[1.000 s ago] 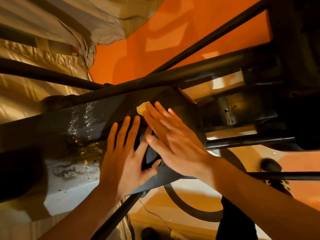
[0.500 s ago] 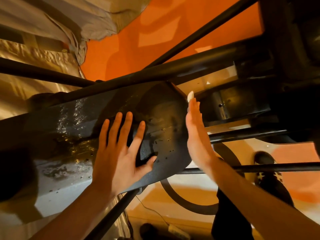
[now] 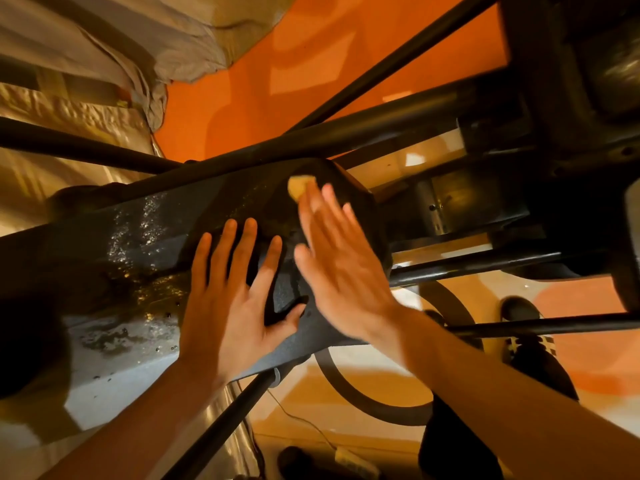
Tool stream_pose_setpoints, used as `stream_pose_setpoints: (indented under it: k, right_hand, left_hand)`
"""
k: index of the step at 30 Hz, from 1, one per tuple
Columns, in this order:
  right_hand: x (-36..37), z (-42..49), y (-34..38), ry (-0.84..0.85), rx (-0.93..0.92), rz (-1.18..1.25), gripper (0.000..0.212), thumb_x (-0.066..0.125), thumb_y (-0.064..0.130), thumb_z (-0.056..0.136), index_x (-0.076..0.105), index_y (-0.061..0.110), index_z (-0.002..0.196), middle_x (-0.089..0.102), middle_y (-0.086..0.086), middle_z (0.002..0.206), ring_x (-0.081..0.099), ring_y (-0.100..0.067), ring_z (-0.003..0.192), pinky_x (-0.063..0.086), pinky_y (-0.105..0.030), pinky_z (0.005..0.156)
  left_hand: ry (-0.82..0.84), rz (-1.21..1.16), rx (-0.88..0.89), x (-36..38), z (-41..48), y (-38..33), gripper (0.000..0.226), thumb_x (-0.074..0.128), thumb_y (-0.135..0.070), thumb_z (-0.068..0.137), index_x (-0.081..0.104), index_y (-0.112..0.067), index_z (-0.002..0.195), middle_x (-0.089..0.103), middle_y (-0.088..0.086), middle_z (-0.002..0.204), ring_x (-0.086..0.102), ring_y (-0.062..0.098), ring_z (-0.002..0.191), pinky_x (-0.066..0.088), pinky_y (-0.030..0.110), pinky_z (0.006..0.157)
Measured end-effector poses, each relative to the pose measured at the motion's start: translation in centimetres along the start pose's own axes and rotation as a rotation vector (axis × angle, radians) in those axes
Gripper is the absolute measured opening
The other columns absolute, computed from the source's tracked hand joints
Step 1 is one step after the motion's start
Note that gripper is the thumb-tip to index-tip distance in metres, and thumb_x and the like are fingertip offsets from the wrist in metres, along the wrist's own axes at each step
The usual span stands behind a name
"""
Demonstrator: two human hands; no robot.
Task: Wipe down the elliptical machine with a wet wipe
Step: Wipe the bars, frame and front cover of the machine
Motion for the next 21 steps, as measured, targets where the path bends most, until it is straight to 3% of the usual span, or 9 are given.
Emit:
stream_pose_setpoints:
  k: [3,7,8,10,14,16,19,21]
  right_hand:
    - [0.6,-2.5,-0.8,-0.014,-0.101,-0.162,0.073,0.004,0.056,0.105,0.009,0.013,0.164,0.000,-0.002,0.173,-0.008,-0.012,0.158,-0.001,-0.040,0.129]
    - [-2.2,2.2,-4.4,-0.170,0.376,0.247,0.066,0.014,0.057,0.106,0.015,0.025,0.165,0.018,0.004,0.171,0.010,-0.010,0.157,0.007,-0.027,0.124]
    - [-2.6,3.6,-4.4,-0.164,0.414,0.269,0.062,0.017,0.052,0.109,0.019,0.025,0.164,0.022,0.004,0.169,0.015,-0.011,0.156,0.008,-0.028,0.124]
    - [-2.9,5.3,-2.7,-0.129,0.320,0.154,0.063,0.016,0.050,0.109,0.020,0.020,0.164,0.023,0.002,0.169,0.014,-0.012,0.156,0.002,-0.028,0.124]
    - [-0.7,3.7,1.5,0.000,-0.104,-0.130,0.073,0.007,0.053,0.103,0.023,0.013,0.163,0.017,-0.002,0.171,0.005,-0.012,0.158,-0.003,-0.038,0.128]
    - [-0.4,2.6,0.0,-0.004,-0.133,-0.187,0.070,0.009,0.052,0.105,0.022,0.014,0.163,0.018,-0.001,0.171,0.006,-0.012,0.158,-0.002,-0.042,0.129]
    - [-2.9,2.0,-5.3,-0.113,0.240,-0.014,0.065,0.003,0.041,0.107,0.019,0.012,0.163,0.022,-0.008,0.169,0.015,-0.020,0.157,0.003,-0.046,0.128]
    - [-2.8,1.2,-8.1,0.001,0.495,0.221,0.056,0.006,0.032,0.112,0.013,0.011,0.163,0.013,-0.010,0.171,0.010,-0.024,0.158,0.002,-0.041,0.128]
  left_hand:
    - [0.002,-0.004,-0.002,0.0,0.0,0.0,0.083,0.046,-0.068,0.095,0.046,-0.008,0.152,0.037,0.030,0.159,0.031,0.049,0.150,0.020,0.063,0.124]
    - [0.017,0.014,-0.004,0.0,0.1,0.0,0.082,0.046,-0.068,0.095,0.044,-0.009,0.152,0.037,0.030,0.159,0.031,0.049,0.150,0.019,0.062,0.124]
    - [0.022,0.017,-0.005,0.0,0.1,0.0,0.082,0.046,-0.068,0.095,0.043,-0.010,0.153,0.037,0.029,0.159,0.031,0.049,0.150,0.019,0.062,0.125]
    - [0.026,0.012,-0.006,0.1,0.2,0.0,0.082,0.046,-0.068,0.095,0.043,-0.010,0.153,0.037,0.029,0.158,0.032,0.049,0.150,0.020,0.062,0.124]
    - [0.010,0.000,-0.007,0.0,0.1,-0.1,0.081,0.046,-0.067,0.096,0.044,-0.008,0.151,0.039,0.030,0.157,0.032,0.049,0.149,0.021,0.063,0.124]
    - [0.002,0.000,-0.006,0.0,0.1,-0.1,0.080,0.047,-0.066,0.096,0.045,-0.008,0.151,0.038,0.030,0.157,0.032,0.049,0.149,0.021,0.063,0.123]
    - [0.013,0.011,-0.005,0.1,0.2,0.0,0.082,0.048,-0.067,0.094,0.045,-0.009,0.151,0.037,0.030,0.158,0.032,0.049,0.150,0.022,0.064,0.123]
    - [0.020,0.022,-0.008,0.1,0.2,-0.1,0.083,0.046,-0.068,0.094,0.045,-0.009,0.152,0.037,0.029,0.159,0.031,0.049,0.150,0.022,0.064,0.123]
Point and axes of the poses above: each hand's wrist, its own z-axis towards the middle knuckle, its own x-axis out of the palm, y = z × x, the point moved 5 cm from there along z, towards the middle knuckle
